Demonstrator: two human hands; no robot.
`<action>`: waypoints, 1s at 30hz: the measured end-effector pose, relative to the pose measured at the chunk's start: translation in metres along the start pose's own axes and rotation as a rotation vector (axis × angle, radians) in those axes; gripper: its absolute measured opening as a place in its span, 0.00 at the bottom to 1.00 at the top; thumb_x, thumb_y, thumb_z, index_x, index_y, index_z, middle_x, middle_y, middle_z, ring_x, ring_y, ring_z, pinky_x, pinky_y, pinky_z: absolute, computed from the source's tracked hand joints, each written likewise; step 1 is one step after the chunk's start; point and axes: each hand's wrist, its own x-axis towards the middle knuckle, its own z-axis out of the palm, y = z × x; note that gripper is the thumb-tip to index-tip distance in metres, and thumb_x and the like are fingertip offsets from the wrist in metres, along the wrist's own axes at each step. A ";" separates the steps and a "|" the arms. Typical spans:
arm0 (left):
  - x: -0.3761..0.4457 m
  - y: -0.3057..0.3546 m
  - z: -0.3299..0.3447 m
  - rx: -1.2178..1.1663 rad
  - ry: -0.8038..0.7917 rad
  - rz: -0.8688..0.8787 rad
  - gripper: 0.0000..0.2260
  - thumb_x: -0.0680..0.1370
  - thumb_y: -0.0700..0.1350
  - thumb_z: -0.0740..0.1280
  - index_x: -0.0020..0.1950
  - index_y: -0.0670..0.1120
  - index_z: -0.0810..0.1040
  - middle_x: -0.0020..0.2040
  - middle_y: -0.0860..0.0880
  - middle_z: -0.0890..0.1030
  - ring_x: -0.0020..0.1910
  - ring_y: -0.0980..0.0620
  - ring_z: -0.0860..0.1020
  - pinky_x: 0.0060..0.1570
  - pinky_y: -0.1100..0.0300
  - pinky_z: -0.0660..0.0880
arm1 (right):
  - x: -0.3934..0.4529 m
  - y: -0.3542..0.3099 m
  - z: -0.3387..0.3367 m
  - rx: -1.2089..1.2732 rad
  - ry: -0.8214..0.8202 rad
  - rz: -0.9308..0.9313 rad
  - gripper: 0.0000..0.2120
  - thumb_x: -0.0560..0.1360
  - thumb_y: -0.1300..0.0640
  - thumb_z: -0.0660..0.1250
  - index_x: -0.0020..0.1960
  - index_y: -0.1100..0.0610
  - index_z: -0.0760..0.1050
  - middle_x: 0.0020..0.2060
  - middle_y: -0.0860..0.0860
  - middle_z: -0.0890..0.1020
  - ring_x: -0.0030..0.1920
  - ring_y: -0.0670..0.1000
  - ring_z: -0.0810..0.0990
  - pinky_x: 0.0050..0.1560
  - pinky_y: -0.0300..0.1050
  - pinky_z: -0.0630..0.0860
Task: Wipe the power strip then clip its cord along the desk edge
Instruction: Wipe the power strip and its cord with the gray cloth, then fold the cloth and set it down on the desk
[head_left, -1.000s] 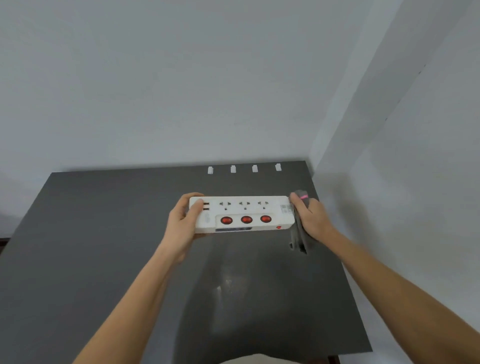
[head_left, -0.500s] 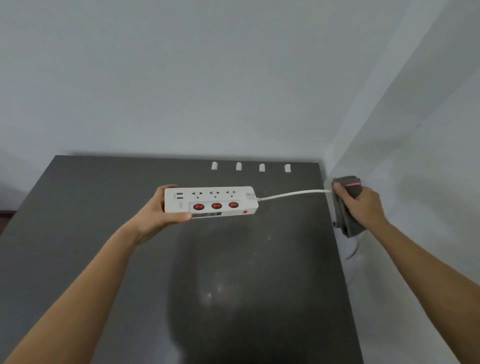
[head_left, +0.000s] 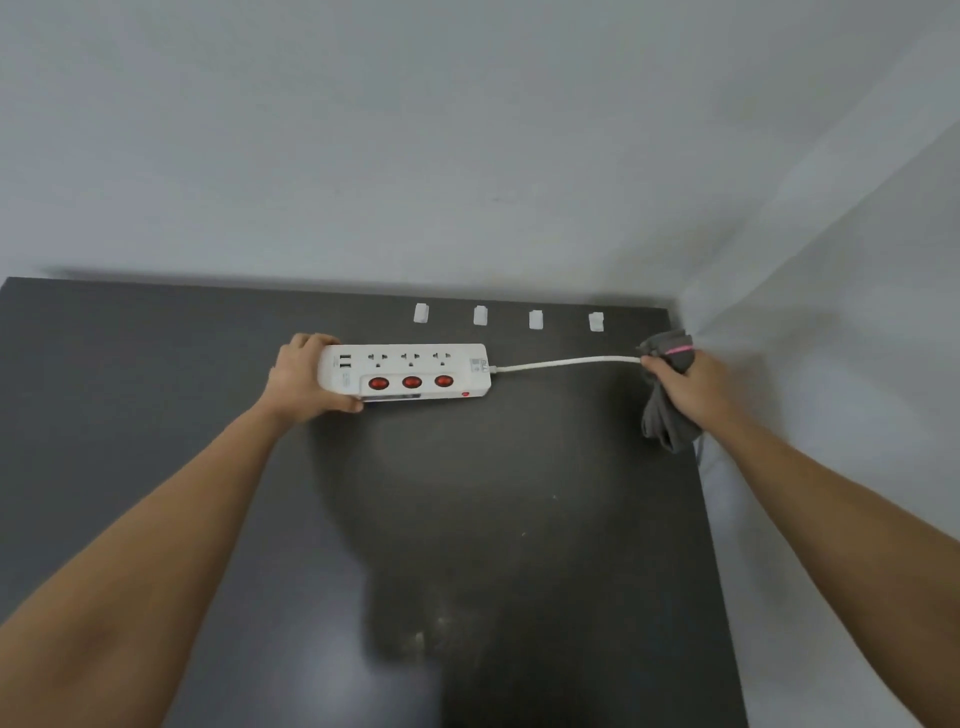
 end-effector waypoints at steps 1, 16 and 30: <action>0.006 -0.003 0.002 0.030 0.002 -0.007 0.42 0.53 0.54 0.79 0.64 0.49 0.71 0.63 0.45 0.70 0.64 0.43 0.67 0.65 0.43 0.64 | 0.002 0.001 0.003 0.019 -0.001 0.006 0.13 0.72 0.47 0.69 0.42 0.57 0.80 0.38 0.57 0.82 0.39 0.57 0.79 0.42 0.45 0.70; -0.011 0.029 0.015 -0.009 0.178 0.043 0.31 0.69 0.49 0.76 0.70 0.47 0.71 0.73 0.42 0.63 0.72 0.43 0.60 0.71 0.46 0.59 | -0.028 -0.044 -0.014 0.806 -0.046 0.238 0.02 0.70 0.57 0.71 0.42 0.52 0.79 0.40 0.50 0.82 0.46 0.52 0.80 0.55 0.49 0.76; -0.112 0.176 0.088 -0.838 -0.343 0.062 0.13 0.75 0.46 0.70 0.58 0.44 0.77 0.52 0.45 0.82 0.50 0.49 0.79 0.43 0.57 0.77 | -0.124 -0.059 -0.008 0.977 -0.567 0.264 0.32 0.62 0.50 0.77 0.61 0.63 0.74 0.54 0.59 0.83 0.57 0.58 0.81 0.53 0.49 0.80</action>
